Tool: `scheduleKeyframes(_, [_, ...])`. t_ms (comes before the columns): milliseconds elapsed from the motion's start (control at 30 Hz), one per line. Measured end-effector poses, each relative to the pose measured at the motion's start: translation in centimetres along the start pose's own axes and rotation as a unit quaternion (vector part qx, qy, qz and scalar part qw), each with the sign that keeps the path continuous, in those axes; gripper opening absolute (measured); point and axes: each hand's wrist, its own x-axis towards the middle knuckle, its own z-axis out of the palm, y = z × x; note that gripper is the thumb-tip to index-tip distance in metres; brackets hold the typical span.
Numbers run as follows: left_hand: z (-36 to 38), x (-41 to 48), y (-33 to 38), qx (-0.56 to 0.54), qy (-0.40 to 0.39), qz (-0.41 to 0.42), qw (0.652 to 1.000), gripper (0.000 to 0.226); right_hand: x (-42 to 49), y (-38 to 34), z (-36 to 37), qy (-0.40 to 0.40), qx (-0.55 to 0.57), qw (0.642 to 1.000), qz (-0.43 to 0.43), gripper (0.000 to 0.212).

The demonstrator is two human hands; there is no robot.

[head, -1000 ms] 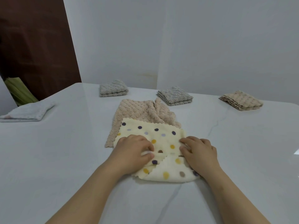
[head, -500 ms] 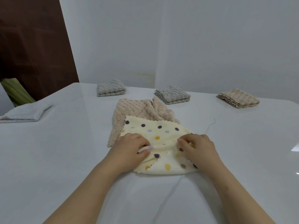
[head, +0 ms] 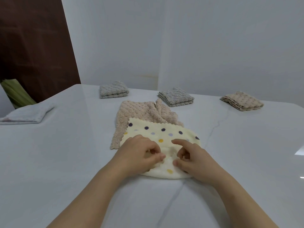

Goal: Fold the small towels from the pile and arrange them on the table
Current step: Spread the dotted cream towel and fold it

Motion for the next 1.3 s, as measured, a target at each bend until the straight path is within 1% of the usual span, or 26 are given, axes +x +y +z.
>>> scheduleKeyframes(67, [0.3, 0.0, 0.3, 0.032, -0.049, -0.006, 0.998, 0.062, 0.1, -0.4, -0.1, 0.039, 0.053, 0.998, -0.007, 0.028])
scheduleKeyframes(100, [0.5, 0.0, 0.2, 0.056, -0.061, 0.000, 0.997, 0.069, 0.1, -0.5, -0.3, 0.065, 0.083, 0.994, -0.011, 0.022])
scheduleKeyframes(200, [0.5, 0.1, 0.0, 0.097, -0.059, 0.004, 0.993, 0.074, 0.0, -0.3, -1.0, 0.164, 0.163, 0.973, -0.014, 0.023])
scheduleKeyframes(300, [-0.1, 0.0, -0.1, 0.100, -0.030, 0.003, 0.995, 0.076, 0.0, 0.0, -1.6, 0.231, 0.283, 0.931, 0.009, 0.021])
scheduleKeyframes(333, [-0.2, 0.0, -0.1, 0.093, -0.014, 0.001, 0.996, 0.072, 0.0, 0.0, -1.7, 0.246, 0.308, 0.919, 0.022, 0.021])
scheduleKeyframes(433, [-0.5, -0.2, 0.0, 0.067, 0.046, -0.009, 0.997, 0.045, 0.1, 0.0, -1.7, 0.280, 0.346, 0.894, 0.047, 0.020])
scheduleKeyframes(500, [-0.7, -0.1, -0.5, 0.064, 0.093, -0.011, 0.994, 0.039, 0.0, 0.0, -1.7, 0.297, 0.361, 0.882, 0.054, 0.020])
scheduleKeyframes(567, [-1.3, 0.0, -1.4, 0.028, 0.134, -0.036, 0.990, 0.033, 0.0, 0.0, -1.9, 0.310, 0.376, 0.871, 0.061, 0.021])
scheduleKeyframes(633, [-1.9, -0.2, -2.0, -0.005, 0.133, -0.070, 0.989, 0.024, 0.1, 0.1, -2.1, 0.316, 0.385, 0.865, 0.067, 0.021])
scheduleKeyframes(733, [-2.3, -0.4, -1.5, -0.102, 0.124, -0.089, 0.983, 0.020, 0.2, 0.1, -2.3, 0.320, 0.391, 0.860, 0.075, 0.020])
scheduleKeyframes(800, [-2.2, -0.4, -1.0, -0.133, 0.131, -0.091, 0.978, 0.019, 0.2, 0.1, -2.4, 0.328, 0.392, 0.856, 0.080, 0.020])
scheduleKeyframes(867, [-2.2, -0.4, -0.8, -0.131, 0.119, -0.091, 0.980, 0.020, 0.2, 0.0, -2.5, 0.341, 0.395, 0.849, 0.086, 0.020])
scheduleKeyframes(967, [-2.9, -0.7, -1.1, -0.093, 0.076, -0.100, 0.988, 0.030, -0.1, -0.1, -2.8, 0.363, 0.411, 0.831, 0.092, 0.020])
scheduleKeyframes(1033, [-3.3, -0.8, -1.5, -0.069, 0.087, -0.109, 0.988, 0.029, -0.2, -0.1, -3.1, 0.375, 0.419, 0.821, 0.094, 0.020])
scheduleKeyframes(1067, [-3.4, -0.9, -1.7, -0.082, 0.106, -0.122, 0.983, 0.026, -0.2, -0.1, -3.1, 0.376, 0.422, 0.819, 0.095, 0.020])
scheduleKeyframes(1133, [-3.6, -0.8, -2.0, -0.166, 0.148, -0.155, 0.963, 0.017, -0.2, 0.0, -3.2, 0.374, 0.425, 0.819, 0.097, 0.019])
scheduleKeyframes(1233, [-3.4, -0.5, -1.6, -0.308, 0.198, -0.174, 0.914, 0.015, -0.2, -0.1, -3.0, 0.369, 0.419, 0.823, 0.104, 0.019])
scheduleKeyframes(1300, [-3.5, -0.5, -1.2, -0.394, 0.219, -0.178, 0.875, 0.015, -0.2, -0.2, -3.0, 0.370, 0.415, 0.824, 0.107, 0.019])
